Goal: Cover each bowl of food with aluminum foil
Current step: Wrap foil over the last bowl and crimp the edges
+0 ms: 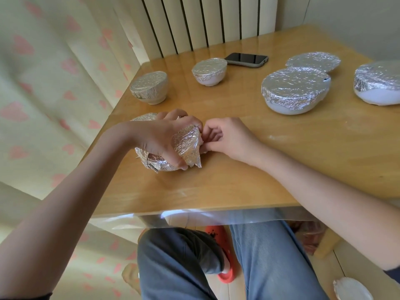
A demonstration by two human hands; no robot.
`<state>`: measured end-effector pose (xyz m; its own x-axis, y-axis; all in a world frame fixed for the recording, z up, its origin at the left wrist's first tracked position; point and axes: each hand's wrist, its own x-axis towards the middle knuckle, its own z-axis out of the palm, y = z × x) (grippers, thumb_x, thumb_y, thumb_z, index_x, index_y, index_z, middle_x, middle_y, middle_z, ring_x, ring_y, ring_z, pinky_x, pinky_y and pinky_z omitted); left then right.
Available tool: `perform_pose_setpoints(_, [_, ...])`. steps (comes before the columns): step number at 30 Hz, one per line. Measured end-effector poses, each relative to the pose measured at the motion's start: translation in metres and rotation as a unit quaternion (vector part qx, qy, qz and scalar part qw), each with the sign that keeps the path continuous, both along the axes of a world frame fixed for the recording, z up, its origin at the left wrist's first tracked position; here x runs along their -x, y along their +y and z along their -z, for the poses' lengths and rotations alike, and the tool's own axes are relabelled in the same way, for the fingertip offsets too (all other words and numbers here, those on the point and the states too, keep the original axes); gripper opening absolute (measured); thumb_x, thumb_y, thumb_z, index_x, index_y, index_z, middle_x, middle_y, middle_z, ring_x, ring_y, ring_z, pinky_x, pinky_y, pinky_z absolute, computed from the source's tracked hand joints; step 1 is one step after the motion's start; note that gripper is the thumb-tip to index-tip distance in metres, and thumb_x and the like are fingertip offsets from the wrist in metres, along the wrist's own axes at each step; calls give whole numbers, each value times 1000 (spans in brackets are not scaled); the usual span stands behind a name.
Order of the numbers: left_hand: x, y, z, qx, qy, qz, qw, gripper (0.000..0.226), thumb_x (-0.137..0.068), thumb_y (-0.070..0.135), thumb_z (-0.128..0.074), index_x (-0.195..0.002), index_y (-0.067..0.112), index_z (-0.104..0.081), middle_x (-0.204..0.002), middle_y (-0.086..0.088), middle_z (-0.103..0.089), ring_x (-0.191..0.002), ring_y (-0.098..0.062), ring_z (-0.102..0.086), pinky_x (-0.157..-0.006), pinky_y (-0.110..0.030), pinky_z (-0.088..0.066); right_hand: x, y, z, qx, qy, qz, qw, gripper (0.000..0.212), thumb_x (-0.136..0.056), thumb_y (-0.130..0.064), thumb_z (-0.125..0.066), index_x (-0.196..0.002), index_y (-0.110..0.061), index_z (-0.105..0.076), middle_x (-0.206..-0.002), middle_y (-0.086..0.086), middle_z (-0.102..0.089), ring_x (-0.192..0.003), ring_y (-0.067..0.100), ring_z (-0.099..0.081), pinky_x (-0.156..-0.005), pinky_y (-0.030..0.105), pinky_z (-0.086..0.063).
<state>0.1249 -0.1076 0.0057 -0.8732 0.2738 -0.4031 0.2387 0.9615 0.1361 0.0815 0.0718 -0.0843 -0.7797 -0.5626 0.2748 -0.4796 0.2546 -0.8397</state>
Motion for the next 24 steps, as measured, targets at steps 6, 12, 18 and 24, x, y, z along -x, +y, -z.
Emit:
perform_pose_setpoints(6, [-1, 2, -2, -1, -3, -2, 1000, 85, -43, 57, -79, -107, 72, -24, -128, 25, -20, -124, -10, -20, -101, -39, -28, 16, 8, -21, -161, 180, 24, 970, 20, -70, -24, -76, -70, -24, -56, -59, -16, -49, -65, 12, -50, -61, 32, -42])
perform_pose_setpoints(12, [-2, 3, -3, 7, -6, -9, 1000, 86, -33, 67, -68, -110, 68, -29, -129, 23, -22, -124, -13, -22, -101, -42, -30, 38, 1, -37, -277, 302, 36, 912, 41, -65, -53, -72, -63, -21, -46, -61, -7, -51, -67, 18, -48, -57, 30, -33])
perform_pose_setpoints(18, [0, 2, -2, 13, -2, -8, 1000, 89, -33, 69, -67, -113, 67, -29, -127, 23, -21, -125, -12, -20, -104, -44, -30, 44, -1, -36, -315, 341, 32, 885, 46, -71, -62, -65, -66, -20, -47, -64, -4, -48, -69, 21, -47, -58, 31, -25])
perform_pose_setpoints(24, [1, 0, -1, 2, -8, -6, 1000, 86, -35, 67, -67, -109, 71, -25, -128, 25, -20, -123, -9, -19, -102, -42, -29, 40, 7, -32, -276, 302, 22, 912, 36, -70, -60, -67, -82, -26, -67, -70, -9, -55, -72, 14, -49, -61, 29, -33])
